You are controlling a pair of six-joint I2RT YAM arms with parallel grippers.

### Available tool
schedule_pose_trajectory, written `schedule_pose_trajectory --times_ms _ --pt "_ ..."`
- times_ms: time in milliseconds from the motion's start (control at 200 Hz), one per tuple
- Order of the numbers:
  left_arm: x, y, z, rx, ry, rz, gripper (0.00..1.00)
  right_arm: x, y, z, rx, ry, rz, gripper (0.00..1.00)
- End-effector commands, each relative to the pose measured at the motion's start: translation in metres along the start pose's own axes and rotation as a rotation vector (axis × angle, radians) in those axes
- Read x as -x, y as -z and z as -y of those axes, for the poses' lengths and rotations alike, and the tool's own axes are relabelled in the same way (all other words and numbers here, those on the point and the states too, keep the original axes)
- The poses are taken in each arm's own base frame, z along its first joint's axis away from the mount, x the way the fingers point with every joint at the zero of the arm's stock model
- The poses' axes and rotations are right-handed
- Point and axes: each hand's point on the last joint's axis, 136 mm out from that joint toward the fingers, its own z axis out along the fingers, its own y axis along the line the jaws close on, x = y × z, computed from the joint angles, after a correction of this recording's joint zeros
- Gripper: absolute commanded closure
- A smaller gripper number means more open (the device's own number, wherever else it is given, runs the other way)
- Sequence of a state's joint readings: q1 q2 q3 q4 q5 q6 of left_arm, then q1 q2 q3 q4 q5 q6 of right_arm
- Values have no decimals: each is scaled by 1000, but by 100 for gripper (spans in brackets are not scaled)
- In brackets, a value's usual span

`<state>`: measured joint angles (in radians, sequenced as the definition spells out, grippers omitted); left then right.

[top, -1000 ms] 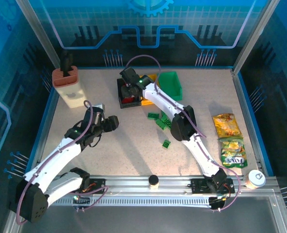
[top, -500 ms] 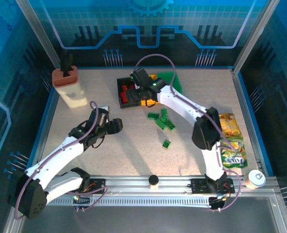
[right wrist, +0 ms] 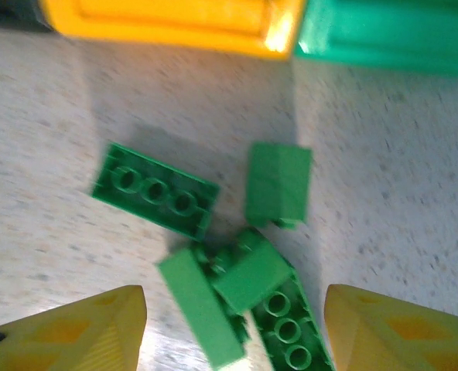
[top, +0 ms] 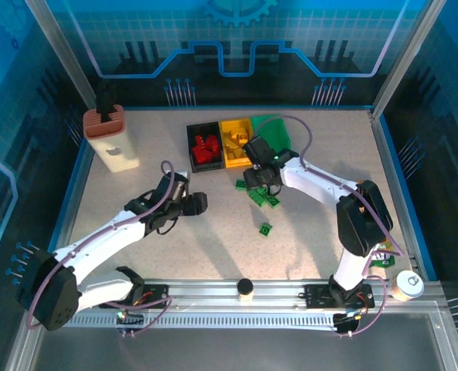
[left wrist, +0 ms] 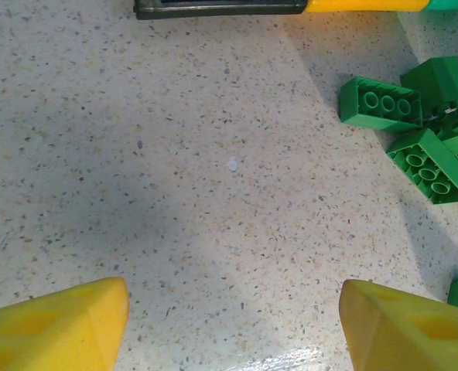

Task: Sort the legos into containers by color

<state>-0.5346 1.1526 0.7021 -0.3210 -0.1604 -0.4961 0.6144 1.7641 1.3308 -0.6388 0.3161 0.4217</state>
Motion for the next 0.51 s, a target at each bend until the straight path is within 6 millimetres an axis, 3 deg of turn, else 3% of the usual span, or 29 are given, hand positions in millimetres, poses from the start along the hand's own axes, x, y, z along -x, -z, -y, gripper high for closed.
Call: schedule_pose_trajectory --times_ms 0,225,500 --pt "13 3 15 -33 -21 32 27 -7 0 15 -35 -66 -1 36" --pt "11 -2 18 -33 -30 17 27 -18 -31 12 -25 -82 -72 35" --pt "12 -2 16 -17 -37 20 27 -18 -51 12 -35 -112 -107 42"
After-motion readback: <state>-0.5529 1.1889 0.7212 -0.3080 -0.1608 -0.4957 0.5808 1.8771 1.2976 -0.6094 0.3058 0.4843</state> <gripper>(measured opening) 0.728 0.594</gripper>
